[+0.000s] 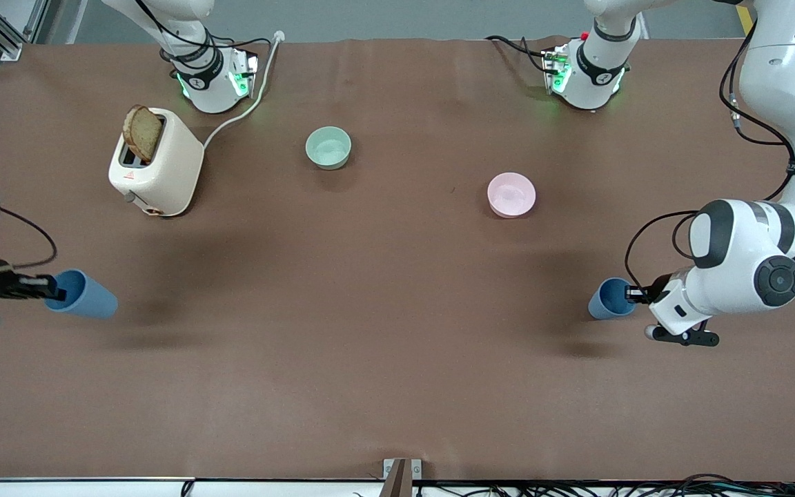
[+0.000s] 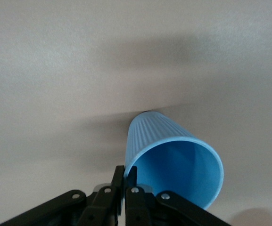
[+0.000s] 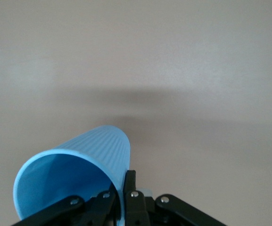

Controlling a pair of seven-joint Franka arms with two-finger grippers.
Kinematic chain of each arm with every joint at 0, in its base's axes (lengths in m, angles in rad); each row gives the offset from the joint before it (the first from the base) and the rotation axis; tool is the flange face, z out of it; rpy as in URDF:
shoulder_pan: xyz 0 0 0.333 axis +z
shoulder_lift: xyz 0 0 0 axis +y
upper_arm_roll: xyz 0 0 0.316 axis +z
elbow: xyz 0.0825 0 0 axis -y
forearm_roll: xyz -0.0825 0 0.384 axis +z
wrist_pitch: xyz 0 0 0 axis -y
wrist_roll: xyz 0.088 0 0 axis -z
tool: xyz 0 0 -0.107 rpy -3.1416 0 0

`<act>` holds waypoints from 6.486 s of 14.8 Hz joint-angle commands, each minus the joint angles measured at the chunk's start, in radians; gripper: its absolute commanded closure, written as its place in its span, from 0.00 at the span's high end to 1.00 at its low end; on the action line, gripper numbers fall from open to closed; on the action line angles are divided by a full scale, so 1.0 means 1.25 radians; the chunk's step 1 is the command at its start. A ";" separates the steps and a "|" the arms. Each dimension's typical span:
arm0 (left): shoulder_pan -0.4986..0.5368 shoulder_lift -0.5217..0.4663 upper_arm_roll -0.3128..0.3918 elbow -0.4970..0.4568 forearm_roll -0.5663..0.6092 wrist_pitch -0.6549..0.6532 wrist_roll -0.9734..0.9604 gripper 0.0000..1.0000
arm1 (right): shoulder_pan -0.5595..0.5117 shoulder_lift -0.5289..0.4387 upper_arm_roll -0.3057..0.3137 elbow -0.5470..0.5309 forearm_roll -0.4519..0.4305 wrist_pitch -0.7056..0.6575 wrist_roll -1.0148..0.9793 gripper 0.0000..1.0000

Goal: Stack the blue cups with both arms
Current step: 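Close both grippers around the rims of the two blue cups, then set the blue cup mid-table with the left gripper while the right gripper lifts, then open and withdraw the left gripper while the right gripper carries its cup, then lower the held blue cup into the standing cup with the right gripper, then open the right gripper and lift it off the stacked cups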

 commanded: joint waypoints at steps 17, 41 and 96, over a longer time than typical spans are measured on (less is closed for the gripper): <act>-0.072 -0.072 -0.020 0.165 0.002 -0.138 -0.098 0.00 | 0.095 -0.313 0.014 0.010 -0.105 -0.304 0.313 0.03; -0.498 0.126 -0.076 0.169 -0.001 0.104 -0.745 0.41 | 0.096 -0.308 0.015 -0.003 -0.088 -0.324 0.285 0.04; -0.254 -0.542 0.245 0.045 -0.080 -0.417 -0.031 1.00 | 0.530 -0.131 -0.084 -0.023 -0.067 0.036 0.787 1.00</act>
